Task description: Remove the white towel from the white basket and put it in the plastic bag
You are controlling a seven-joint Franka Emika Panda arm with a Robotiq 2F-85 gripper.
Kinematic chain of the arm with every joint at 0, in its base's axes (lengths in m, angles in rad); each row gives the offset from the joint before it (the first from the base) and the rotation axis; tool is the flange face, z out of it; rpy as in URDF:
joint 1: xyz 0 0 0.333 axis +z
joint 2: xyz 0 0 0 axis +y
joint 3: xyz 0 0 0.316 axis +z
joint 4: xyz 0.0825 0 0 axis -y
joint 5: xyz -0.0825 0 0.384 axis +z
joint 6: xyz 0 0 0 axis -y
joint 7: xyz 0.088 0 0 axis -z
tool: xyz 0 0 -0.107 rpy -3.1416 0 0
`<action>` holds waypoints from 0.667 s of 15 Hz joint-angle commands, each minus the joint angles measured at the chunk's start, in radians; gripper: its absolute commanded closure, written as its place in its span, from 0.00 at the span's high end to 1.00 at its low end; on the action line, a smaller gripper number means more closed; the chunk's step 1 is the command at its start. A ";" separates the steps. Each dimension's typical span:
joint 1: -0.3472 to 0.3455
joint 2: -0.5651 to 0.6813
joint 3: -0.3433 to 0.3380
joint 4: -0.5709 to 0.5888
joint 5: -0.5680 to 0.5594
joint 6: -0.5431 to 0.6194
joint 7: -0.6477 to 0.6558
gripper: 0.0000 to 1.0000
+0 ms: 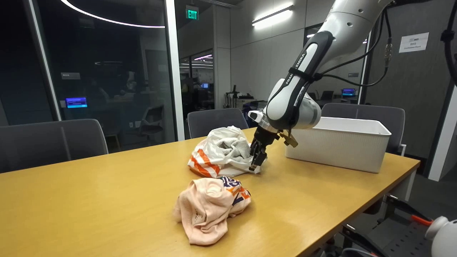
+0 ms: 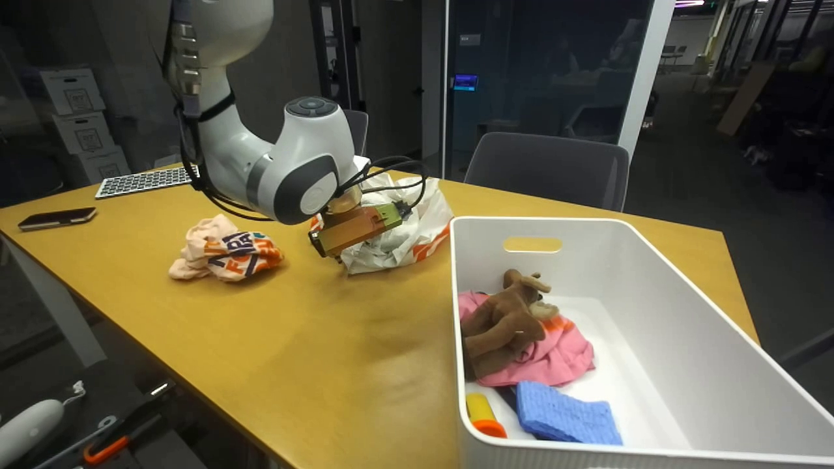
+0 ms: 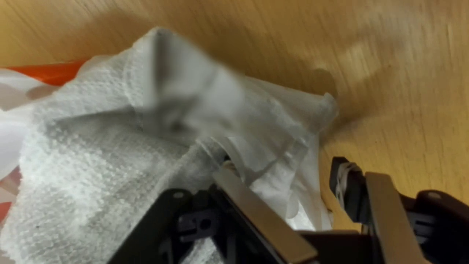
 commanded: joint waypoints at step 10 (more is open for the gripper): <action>0.085 -0.095 -0.172 -0.005 -0.236 0.032 0.239 0.14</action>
